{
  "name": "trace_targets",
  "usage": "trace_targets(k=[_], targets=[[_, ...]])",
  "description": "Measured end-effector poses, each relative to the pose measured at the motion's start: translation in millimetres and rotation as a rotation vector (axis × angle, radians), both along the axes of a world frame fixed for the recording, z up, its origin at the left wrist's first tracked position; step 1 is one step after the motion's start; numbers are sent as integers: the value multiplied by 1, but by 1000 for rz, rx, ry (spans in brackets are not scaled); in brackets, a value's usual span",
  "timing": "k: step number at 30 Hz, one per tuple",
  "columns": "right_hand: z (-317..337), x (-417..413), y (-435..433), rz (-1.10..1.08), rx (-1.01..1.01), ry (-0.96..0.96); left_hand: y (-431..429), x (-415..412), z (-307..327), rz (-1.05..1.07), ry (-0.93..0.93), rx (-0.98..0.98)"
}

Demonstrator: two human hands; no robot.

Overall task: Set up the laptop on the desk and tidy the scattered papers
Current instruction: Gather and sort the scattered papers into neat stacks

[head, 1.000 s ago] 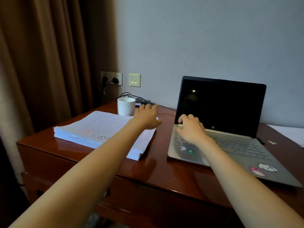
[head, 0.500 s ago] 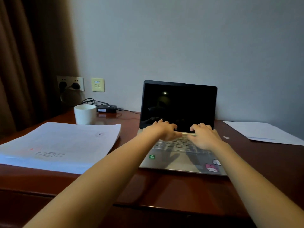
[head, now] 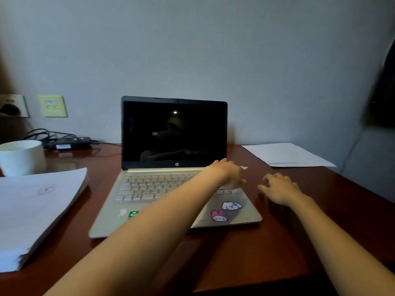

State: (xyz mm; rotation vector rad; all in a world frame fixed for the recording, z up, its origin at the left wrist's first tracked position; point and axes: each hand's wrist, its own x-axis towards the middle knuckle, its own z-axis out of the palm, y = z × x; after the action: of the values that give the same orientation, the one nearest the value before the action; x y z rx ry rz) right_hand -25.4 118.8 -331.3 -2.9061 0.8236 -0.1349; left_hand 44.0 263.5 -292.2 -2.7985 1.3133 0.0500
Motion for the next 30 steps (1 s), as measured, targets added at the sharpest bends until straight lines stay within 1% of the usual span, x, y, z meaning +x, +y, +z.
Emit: trace_targets(k=[4, 7, 13, 15, 18, 20, 26, 30], targets=[[-8, -7, -25, -41, 14, 27, -30, -3, -7, -60, -29, 56], [-15, -9, -41, -65, 37, 40, -49, -1, -13, -73, -17, 79], [-28, -4, -69, -81, 64, -10, -90, 12, -31, -86, 8, 137], [-31, 0, -77, -79, 61, -57, -104, 18, -37, -91, 59, 130], [-34, 8, -89, -97, 67, -115, -123, 30, -45, -79, 186, 75], [-35, 14, -97, -102, 70, -117, -135, 37, -49, -72, 210, 47], [-36, 25, -112, -90, 79, -151, -168, 52, -54, -46, 174, -1], [-37, 29, -118, -105, 84, -188, -194, 66, -58, -32, 70, -19]])
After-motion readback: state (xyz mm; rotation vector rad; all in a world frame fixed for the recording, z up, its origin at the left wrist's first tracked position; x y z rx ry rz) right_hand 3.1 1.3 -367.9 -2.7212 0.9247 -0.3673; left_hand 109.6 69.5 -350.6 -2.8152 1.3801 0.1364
